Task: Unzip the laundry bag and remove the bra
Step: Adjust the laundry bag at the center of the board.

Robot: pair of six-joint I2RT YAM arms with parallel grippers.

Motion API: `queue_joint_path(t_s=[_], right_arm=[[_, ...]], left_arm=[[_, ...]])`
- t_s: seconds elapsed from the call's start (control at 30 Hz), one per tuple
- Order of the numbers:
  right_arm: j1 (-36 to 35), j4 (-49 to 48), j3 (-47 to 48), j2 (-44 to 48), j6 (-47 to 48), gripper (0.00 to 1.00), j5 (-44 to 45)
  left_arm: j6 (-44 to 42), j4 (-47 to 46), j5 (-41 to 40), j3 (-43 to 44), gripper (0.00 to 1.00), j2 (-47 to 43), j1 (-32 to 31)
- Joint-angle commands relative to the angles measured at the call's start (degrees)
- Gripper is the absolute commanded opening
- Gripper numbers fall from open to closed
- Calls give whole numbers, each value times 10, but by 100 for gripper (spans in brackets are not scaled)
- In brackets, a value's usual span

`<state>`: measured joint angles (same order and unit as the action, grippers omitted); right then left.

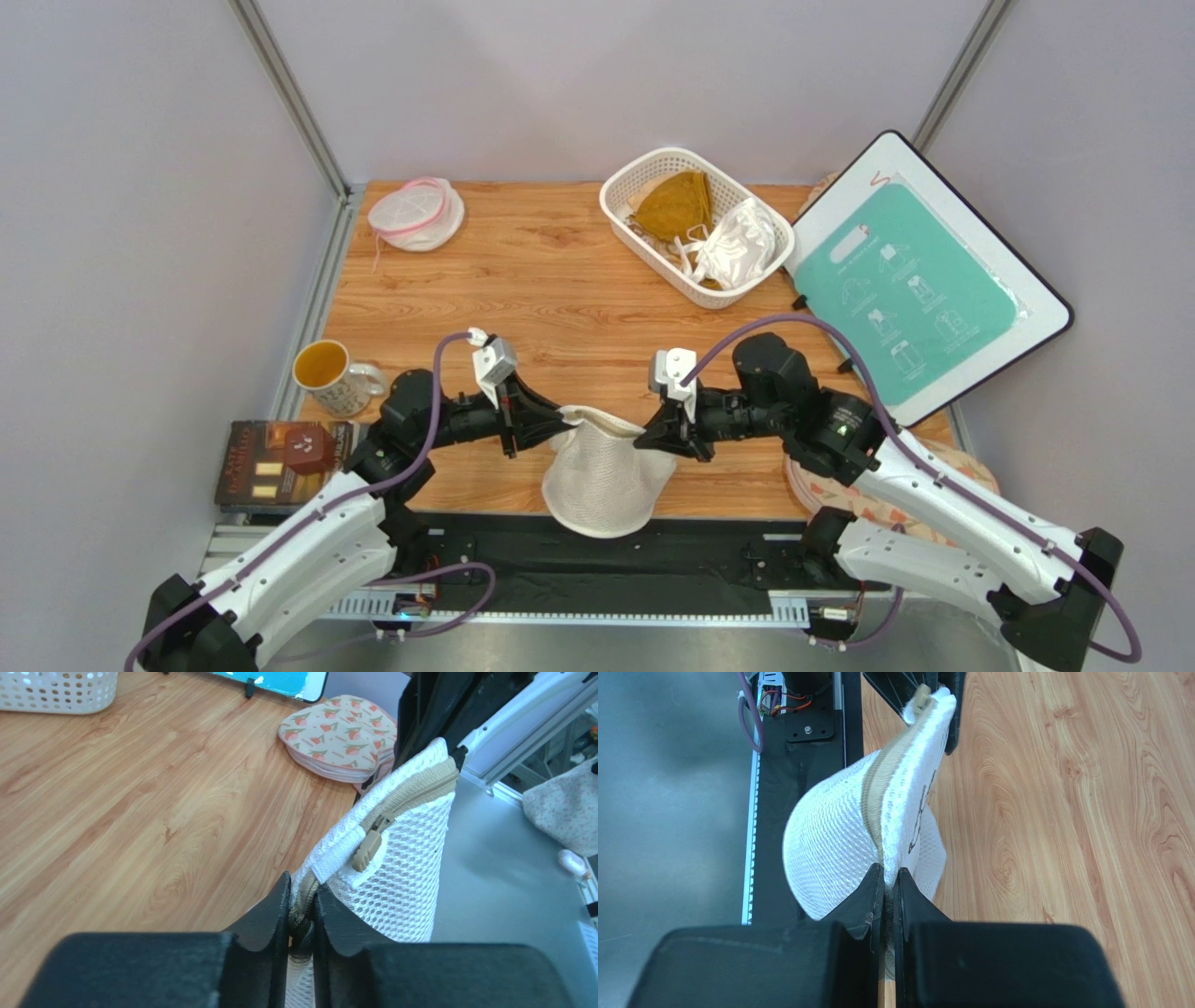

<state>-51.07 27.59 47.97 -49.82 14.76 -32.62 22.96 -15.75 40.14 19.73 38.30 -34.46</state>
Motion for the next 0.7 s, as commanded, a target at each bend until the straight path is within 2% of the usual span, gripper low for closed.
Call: queue_joint_path(t_s=[0.0, 0.03, 0.07, 0.17, 0.2, 0.27, 0.3, 0.37, 0.4, 0.43, 0.5, 0.6, 0.67], right_arm=[[3, -18, 24, -4, -11, 0, 21], [3, -18, 24, -13, -14, 0, 32], [3, -22, 22, -16, -19, 1, 46], [3, -47, 5, -27, -46, 25, 118], [3, -57, -1, -29, -59, 43, 168], [3, -71, -8, -34, -102, 54, 217], [3, -77, -9, -38, -120, 63, 273], [2, -68, 10, -55, -188, 65, 325], [3, -62, 20, -77, -210, 71, 344], [3, -53, 32, -91, -227, 71, 340], [-3, -30, 58, -121, -285, 68, 344], [-36, -59, 54, -126, -343, 66, 376], [-59, -68, 58, -127, -365, 66, 409]], left_arm=[[-18, -16, 8, 1, 7, -11, -20], [-20, -10, 1, 0, 0, -15, -25], [-26, -4, -7, 0, 0, -18, -31], [-45, 50, -73, 5, 0, -45, -43], [-64, 94, -143, 7, 0, -64, -47], [-81, 134, -216, 13, 0, -81, -62], [-92, 155, -271, 14, 0, -91, -67], [-99, 174, -307, 16, 0, -94, -80], [-105, 188, -346, 18, 0, -91, -85], [-109, 199, -367, 22, 0, -88, -97], [-118, 218, -430, 31, 0, -70, -112], [-124, 240, -501, 47, 0, -41, -139], [-121, 242, -517, 53, 0, -34, -144]])
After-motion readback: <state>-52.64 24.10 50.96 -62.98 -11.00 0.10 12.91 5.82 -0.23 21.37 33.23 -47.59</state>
